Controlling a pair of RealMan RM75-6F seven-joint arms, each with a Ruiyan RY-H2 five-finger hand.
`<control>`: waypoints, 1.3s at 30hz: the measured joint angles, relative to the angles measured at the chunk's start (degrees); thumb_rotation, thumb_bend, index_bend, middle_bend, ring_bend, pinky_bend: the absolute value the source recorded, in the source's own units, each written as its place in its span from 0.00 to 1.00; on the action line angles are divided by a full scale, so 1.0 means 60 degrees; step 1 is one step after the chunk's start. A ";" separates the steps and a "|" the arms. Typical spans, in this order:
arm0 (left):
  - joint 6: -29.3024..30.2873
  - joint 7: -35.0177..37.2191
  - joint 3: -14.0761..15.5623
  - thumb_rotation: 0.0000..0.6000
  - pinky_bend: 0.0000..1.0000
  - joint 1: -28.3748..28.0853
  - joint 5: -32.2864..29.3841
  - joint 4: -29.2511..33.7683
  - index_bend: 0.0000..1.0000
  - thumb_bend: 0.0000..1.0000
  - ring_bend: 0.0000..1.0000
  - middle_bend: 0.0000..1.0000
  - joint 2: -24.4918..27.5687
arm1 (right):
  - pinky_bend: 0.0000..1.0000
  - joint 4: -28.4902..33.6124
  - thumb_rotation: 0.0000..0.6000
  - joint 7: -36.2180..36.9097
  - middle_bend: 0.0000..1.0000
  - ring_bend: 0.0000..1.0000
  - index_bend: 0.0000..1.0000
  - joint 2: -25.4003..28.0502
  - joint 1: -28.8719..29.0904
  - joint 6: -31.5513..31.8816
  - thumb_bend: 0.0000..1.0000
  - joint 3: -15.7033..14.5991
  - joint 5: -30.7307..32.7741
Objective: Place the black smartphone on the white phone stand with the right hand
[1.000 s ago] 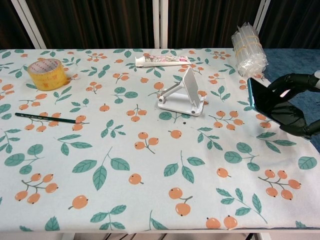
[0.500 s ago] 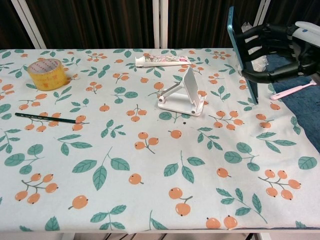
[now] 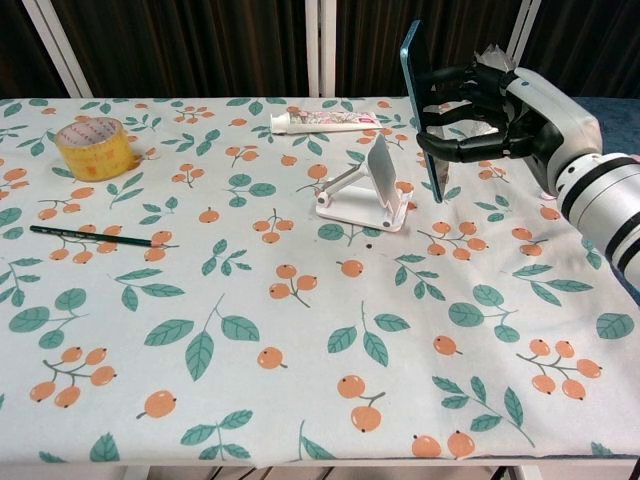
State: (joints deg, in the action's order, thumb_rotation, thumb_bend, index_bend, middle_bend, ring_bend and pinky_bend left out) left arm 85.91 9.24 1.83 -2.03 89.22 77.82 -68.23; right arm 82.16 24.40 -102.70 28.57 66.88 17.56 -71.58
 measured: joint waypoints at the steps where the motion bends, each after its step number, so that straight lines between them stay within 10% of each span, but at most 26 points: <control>1: 0.0002 0.0008 -0.0006 0.73 0.22 -0.0004 0.0003 -0.0001 0.10 0.02 0.11 0.09 0.0003 | 0.01 -0.0115 1.00 0.0180 0.43 0.39 0.61 -0.0086 0.0025 -0.0028 0.38 0.0026 0.0004; 39: 0.0112 0.0363 -0.0015 0.74 0.22 0.0086 0.0007 -0.0379 0.10 0.02 0.11 0.09 -0.0027 | 0.00 -0.3053 1.00 0.1942 0.41 0.39 0.59 -0.2014 0.0756 -0.0486 0.37 0.0262 -0.0321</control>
State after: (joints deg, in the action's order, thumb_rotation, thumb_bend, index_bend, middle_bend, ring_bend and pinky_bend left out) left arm 86.58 11.42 1.74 -1.52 89.27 75.54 -68.39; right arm 63.84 36.06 -114.79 33.11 63.97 19.13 -73.50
